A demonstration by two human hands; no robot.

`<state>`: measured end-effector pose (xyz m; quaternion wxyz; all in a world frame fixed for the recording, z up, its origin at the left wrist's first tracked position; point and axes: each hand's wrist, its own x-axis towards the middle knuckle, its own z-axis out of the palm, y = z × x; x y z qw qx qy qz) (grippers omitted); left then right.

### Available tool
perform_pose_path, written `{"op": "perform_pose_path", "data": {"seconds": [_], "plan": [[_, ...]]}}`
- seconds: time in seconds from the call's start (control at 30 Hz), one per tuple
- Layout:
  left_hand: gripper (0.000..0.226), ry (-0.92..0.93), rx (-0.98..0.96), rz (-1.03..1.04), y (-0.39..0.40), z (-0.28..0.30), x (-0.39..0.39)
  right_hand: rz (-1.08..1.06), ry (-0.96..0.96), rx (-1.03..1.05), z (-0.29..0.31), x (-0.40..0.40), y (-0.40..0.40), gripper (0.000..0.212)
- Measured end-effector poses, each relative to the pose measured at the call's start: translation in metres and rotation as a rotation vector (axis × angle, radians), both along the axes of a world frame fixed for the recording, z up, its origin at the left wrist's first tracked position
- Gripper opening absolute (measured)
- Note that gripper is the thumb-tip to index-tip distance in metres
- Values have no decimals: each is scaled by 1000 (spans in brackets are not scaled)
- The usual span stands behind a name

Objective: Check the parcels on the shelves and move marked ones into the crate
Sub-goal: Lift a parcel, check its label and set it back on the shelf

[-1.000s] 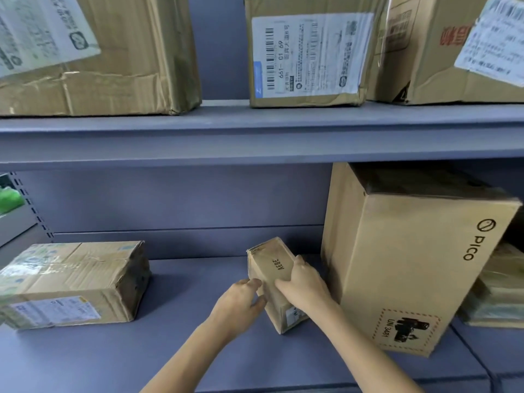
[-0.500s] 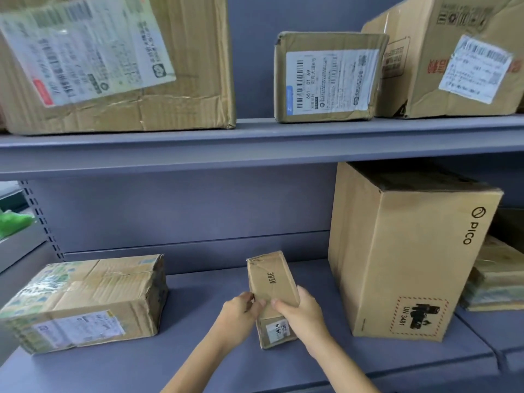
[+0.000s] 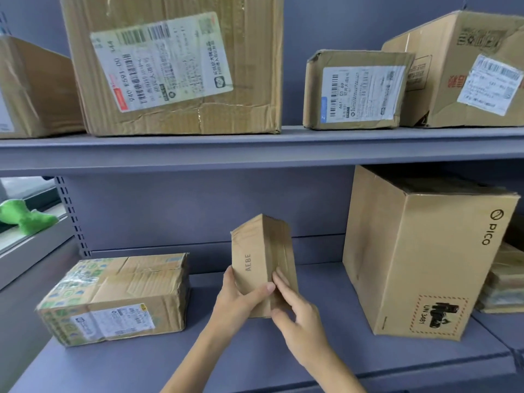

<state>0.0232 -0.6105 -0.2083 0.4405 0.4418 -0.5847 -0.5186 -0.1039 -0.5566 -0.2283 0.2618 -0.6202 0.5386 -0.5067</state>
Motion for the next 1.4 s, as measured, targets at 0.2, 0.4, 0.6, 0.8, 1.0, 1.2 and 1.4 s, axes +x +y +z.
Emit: {"op": "perform_pose_path", "data": {"seconds": [0.2,0.4,0.6,0.8,1.0,1.2,1.4], "plan": [[86,83,2,22,-1,-5,21,-121,59,-45,6,1,1,55],[78,257,75,-124,5,-7,35,85,-472,427,9,-5,0,43],[71,288,29,-235,13,-3,43,70,-446,229,-5,-8,8,78],[73,420,197,-303,20,20,55,37,-29,12,-16,-27,5,93],[78,341,155,-298,24,22,54,196,-70,30,-12,-34,0,97],[70,534,108,-262,22,20,57,248,-546,61,4,-38,8,128],[36,440,101,-65,16,11,54,35,-832,-47,9,-47,7,116]]}}
